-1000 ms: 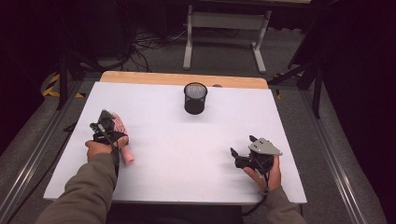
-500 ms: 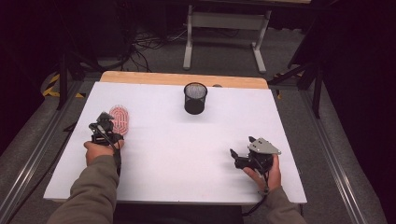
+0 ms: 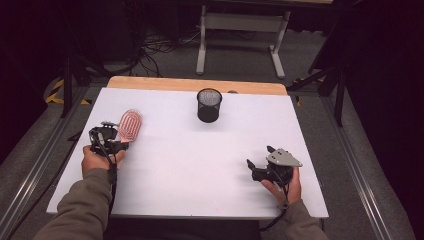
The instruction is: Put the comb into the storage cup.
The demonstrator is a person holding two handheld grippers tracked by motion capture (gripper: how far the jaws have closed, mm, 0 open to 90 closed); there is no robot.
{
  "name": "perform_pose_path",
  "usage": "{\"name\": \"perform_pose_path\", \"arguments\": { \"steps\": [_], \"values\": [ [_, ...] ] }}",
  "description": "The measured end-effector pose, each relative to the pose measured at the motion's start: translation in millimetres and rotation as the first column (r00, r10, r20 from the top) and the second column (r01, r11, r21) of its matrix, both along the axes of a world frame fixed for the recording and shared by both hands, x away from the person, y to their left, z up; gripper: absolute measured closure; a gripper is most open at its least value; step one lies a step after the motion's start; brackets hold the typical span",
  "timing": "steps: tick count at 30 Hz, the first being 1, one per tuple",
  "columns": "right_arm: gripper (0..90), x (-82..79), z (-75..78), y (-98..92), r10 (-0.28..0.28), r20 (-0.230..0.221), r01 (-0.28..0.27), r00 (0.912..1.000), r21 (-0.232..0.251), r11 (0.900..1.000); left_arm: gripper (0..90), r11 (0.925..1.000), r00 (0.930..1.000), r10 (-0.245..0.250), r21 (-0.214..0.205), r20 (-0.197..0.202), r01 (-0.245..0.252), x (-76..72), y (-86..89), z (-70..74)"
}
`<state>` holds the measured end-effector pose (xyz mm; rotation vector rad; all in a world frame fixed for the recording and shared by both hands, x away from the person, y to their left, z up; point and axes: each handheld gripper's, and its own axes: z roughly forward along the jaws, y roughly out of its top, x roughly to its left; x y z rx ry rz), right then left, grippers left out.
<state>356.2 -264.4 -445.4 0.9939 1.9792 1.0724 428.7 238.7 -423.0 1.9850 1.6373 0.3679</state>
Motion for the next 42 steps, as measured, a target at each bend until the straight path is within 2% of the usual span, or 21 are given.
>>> {"name": "perform_pose_path", "arguments": {
  "steps": [3,9,14,15,16,17,19,21,24,25,27,28,29,30,33,34,35,37,38,40,42],
  "values": [
    [14.7,0.1,0.3,0.2,0.004,0.009,-0.004,1.0000,0.003,1.0000,77.2,0.9983,0.9976,-0.055,-0.016,0.042,0.055,0.9,-1.1,-0.7],
    [14.6,1.2,-2.1,2.8,0.003,0.000,-0.003,1.0000,-0.015,0.9999,77.9,0.9934,0.9939,-0.105,-0.044,0.035,0.106,1.6,5.6,-5.6],
    [14.6,0.9,-3.9,5.6,0.009,-0.003,-0.009,1.0000,-0.032,0.9994,78.0,0.9857,0.9859,-0.166,-0.024,0.016,0.167,0.5,11.4,-1.4],
    [14.6,0.7,-3.7,5.7,0.008,-0.002,-0.008,1.0000,-0.035,0.9994,78.1,0.9821,0.9824,-0.187,-0.024,-0.003,0.187,1.6,11.6,-1.6],
    [14.6,0.7,-3.7,5.7,0.007,-0.003,-0.008,1.0000,-0.034,0.9994,78.1,0.9762,0.9759,-0.216,0.006,-0.029,0.217,2.8,12.6,-2.1],
    [14.6,0.7,-3.7,5.7,0.007,-0.003,-0.008,1.0000,-0.034,0.9994,78.1,0.9762,0.9759,-0.216,0.006,-0.029,0.217,2.8,12.6,-2.1],
    [14.6,1.0,-4.0,5.4,0.010,-0.005,-0.010,0.9999,-0.031,0.9995,78.1,0.9716,0.9688,-0.236,-0.012,-0.075,0.236,6.3,15.0,-4.4],
    [14.6,1.1,-4.3,5.4,0.011,-0.006,-0.011,0.9999,-0.030,0.9995,78.0,0.9725,0.9688,-0.233,-0.028,-0.085,0.231,7.9,16.3,-4.3],
    [14.6,1.1,-4.9,5.9,0.018,-0.010,-0.019,0.9998,-0.033,0.9993,77.8,0.9692,0.9597,-0.246,-0.032,-0.135,0.244,14.1,16.4,-1.8],
    [14.6,1.3,-4.9,5.7,0.019,-0.011,-0.019,0.9998,-0.032,0.9993,77.7,0.9652,0.9541,-0.260,-0.014,-0.148,0.261,16.1,15.4,-0.6],
    [14.6,1.6,-4.9,5.5,0.019,-0.012,-0.020,0.9997,-0.031,0.9993,77.7,0.9634,0.9478,-0.265,-0.010,-0.177,0.268,19.8,12.5,0.2],
    [14.7,1.9,-5.1,5.2,0.020,-0.016,-0.020,0.9997,-0.029,0.9994,77.7,0.9638,0.9475,-0.263,-0.003,-0.182,0.267,21.5,10.6,0.4],
    [14.7,2.3,-5.4,5.0,0.020,-0.019,-0.021,0.9996,-0.026,0.9994,77.7,0.9630,0.9455,-0.266,-0.010,-0.187,0.269,23.2,8.7,-0.4],
    [14.7,2.8,-5.6,4.9,0.020,-0.021,-0.020,0.9996,-0.025,0.9995,77.8,0.9595,0.9397,-0.278,-0.012,-0.199,0.281,25.5,7.0,-1.8],
    [14.8,3.4,-6.0,4.6,0.020,-0.026,-0.021,0.9995,-0.020,0.9996,77.1,0.9567,0.9325,-0.287,-0.016,-0.220,0.290,29.7,-2.1,-8.2],
    [14.8,3.3,-6.0,4.4,0.021,-0.026,-0.022,0.9994,-0.021,0.9995,76.2,0.9559,0.9279,-0.289,-0.018,-0.235,0.293,30.6,-6.3,-10.7],
    [14.9,3.2,-5.9,4.3,0.021,-0.026,-0.022,0.9994,-0.021,0.9995,75.5,0.9583,0.9331,-0.280,-0.008,-0.226,0.286,30.9,-9.4,-11.2],
    [15.0,2.9,-5.9,3.6,0.020,-0.026,-0.020,0.9995,-0.017,0.9997,77.3,0.9608,0.9390,-0.268,0.013,-0.216,0.277,31.7,-10.2,-9.8],
    [15.0,2.9,-5.9,3.6,0.020,-0.026,-0.020,0.9995,-0.017,0.9997,77.8,0.9608,0.9390,-0.268,0.013,-0.216,0.277,31.7,-10.2,-9.8],
    [15.0,2.8,-5.8,3.3,0.020,-0.025,-0.021,0.9995,-0.017,0.9996,78.1,0.9587,0.9423,-0.266,0.047,-0.203,0.281,31.2,-12.0,-8.7],
    [15.0,2.7,-5.7,3.1,0.020,-0.026,-0.021,0.9995,-0.014,0.9997,78.6,0.9596,0.9496,-0.260,0.064,-0.176,0.274,30.5,-11.0,-8.3]
  ]
}}
